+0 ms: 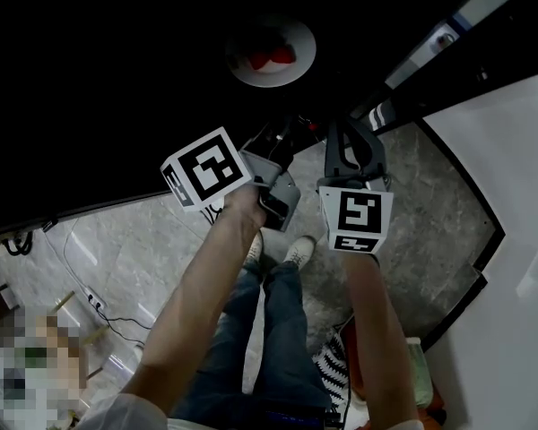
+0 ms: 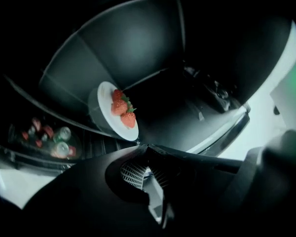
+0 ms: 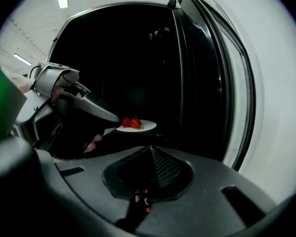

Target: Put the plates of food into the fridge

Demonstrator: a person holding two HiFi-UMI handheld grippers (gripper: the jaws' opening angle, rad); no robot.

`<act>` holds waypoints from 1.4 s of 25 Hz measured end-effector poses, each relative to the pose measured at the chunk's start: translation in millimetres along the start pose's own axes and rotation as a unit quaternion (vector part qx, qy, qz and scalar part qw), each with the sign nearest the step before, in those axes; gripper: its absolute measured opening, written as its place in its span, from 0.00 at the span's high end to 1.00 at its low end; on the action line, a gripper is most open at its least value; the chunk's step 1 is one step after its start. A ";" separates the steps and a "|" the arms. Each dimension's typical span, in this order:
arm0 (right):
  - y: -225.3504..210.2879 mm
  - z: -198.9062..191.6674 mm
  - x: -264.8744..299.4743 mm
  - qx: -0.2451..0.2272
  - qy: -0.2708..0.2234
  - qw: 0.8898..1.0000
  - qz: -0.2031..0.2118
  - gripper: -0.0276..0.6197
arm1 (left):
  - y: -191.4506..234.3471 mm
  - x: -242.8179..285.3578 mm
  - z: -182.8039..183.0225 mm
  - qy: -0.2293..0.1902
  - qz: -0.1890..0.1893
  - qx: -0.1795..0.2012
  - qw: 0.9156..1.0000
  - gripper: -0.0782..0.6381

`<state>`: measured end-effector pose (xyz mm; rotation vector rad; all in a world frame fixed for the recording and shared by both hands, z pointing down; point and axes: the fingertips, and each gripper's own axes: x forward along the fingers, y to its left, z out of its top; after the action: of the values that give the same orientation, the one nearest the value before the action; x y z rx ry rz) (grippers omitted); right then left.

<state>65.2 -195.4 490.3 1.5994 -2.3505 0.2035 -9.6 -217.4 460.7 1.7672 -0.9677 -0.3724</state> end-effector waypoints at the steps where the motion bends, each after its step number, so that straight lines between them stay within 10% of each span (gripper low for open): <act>1: -0.8 0.6 -3.0 0.003 -0.001 1.000 -0.003 0.94 | -1.3 -1.3 -0.2 -0.001 0.001 0.017 1.000 0.88; 13: -9.7 -3.3 -33.3 0.032 -0.011 0.998 -0.045 0.94 | -4.6 -17.2 -13.6 0.011 0.026 0.195 0.980 0.88; 21: -16.8 -7.1 -63.6 0.049 -0.016 0.996 -0.074 0.94 | -25.2 -28.5 -13.3 0.008 0.028 0.383 0.923 0.88; 35: -9.1 2.4 -86.5 0.072 -0.032 0.995 -0.052 0.94 | -43.2 -52.6 3.5 -0.065 0.065 0.507 0.857 0.88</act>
<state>102.7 -122.9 460.3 1.8166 -2.3386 0.3113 -26.1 -174.2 410.7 2.6063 -1.5352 0.1735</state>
